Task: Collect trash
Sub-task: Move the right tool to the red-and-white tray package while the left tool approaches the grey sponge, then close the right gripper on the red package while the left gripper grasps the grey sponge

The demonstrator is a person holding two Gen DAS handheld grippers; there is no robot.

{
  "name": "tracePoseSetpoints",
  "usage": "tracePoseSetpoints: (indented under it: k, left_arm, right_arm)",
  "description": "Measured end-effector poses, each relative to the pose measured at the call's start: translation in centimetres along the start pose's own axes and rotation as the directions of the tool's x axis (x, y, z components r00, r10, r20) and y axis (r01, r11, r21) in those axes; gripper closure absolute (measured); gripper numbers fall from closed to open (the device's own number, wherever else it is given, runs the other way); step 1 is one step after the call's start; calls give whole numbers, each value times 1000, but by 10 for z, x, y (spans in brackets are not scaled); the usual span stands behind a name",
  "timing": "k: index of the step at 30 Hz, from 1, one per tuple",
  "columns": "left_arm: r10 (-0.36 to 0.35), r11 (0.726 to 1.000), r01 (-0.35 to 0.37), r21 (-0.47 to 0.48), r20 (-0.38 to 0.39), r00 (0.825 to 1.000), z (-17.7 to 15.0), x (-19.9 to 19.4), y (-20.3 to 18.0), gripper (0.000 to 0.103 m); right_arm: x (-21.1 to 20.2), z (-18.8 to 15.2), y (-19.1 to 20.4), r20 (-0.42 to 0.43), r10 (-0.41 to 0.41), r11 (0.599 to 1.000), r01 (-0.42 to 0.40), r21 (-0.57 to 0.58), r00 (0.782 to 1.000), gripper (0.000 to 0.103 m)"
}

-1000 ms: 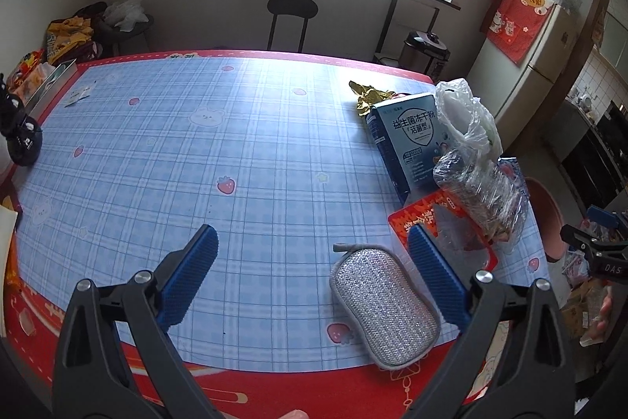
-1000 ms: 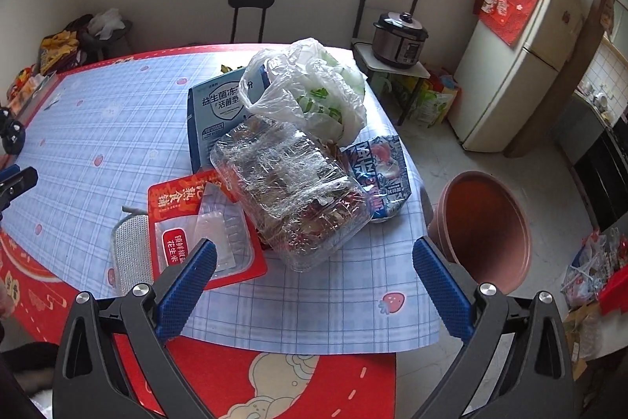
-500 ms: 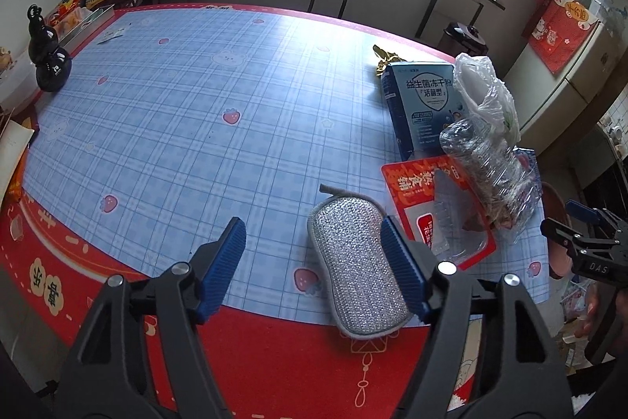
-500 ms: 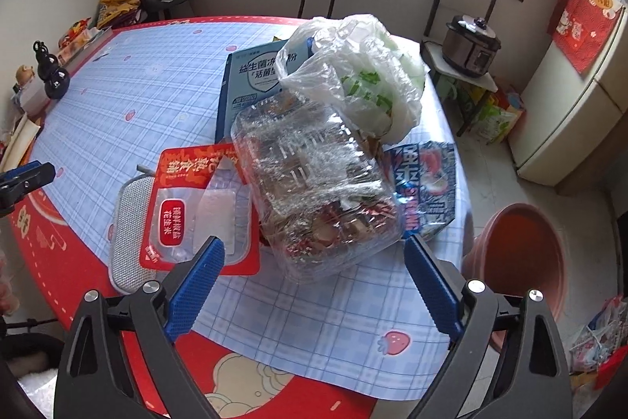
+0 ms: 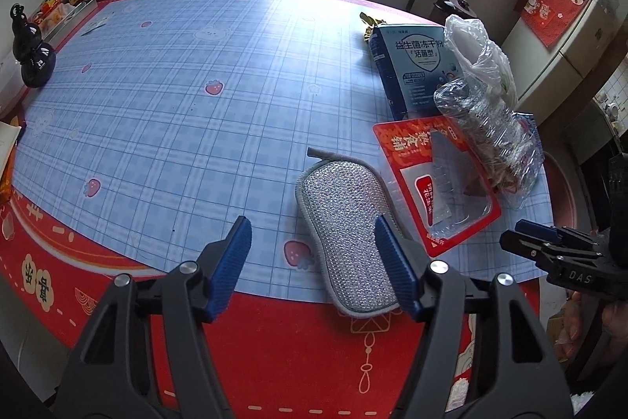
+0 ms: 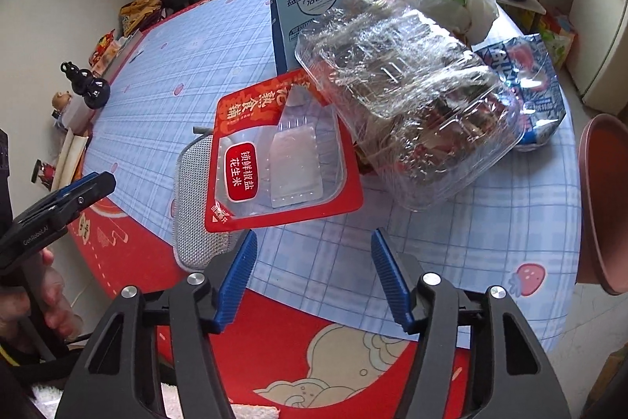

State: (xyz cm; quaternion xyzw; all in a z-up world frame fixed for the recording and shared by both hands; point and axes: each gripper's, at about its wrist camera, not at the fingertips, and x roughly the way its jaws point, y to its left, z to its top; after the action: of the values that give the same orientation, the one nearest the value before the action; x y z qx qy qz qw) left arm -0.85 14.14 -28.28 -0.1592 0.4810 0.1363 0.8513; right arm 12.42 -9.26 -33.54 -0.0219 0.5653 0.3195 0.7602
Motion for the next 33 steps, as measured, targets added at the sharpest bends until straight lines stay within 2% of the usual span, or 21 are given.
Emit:
tracePoseSetpoints:
  k: [6, 13, 15, 18, 19, 23, 26, 33]
  left_arm:
    - [-26, 1000, 27, 14, -16, 1000, 3, 7, 12, 38]
    - [-38, 998, 40, 47, -28, 999, 8, 9, 30, 38]
    - [-41, 997, 43, 58, -35, 999, 8, 11, 33, 38]
    - [-45, 997, 48, 64, -42, 998, 9, 13, 38, 38]
    - [-48, 997, 51, 63, -44, 998, 9, 13, 41, 38]
    - [-56, 997, 58, 52, -45, 997, 11, 15, 48, 38]
    - [-60, 997, 61, 38, -42, 997, 12, 16, 51, 38]
    - [-61, 998, 61, 11, -44, 997, 9, 17, 49, 38]
  right_arm:
    - [9, 3, -5, 55, 33, 989, -41, 142, 998, 46]
    - [29, 5, -20, 111, 50, 913, -90, 399, 993, 47]
    - [37, 6, -23, 110, 43, 890, -88, 446, 993, 50]
    - [49, 4, -22, 86, 47, 865, -84, 495, 995, 65]
    - [53, 3, -21, 74, 47, 861, -78, 503, 996, 73]
    - [53, 1, -13, 64, 75, 855, -97, 510, 995, 84]
    - [47, 2, -6, 82, 104, 865, -131, 485, 991, 93]
    - [33, 16, 13, 105, 125, 906, -156, 394, 987, 94]
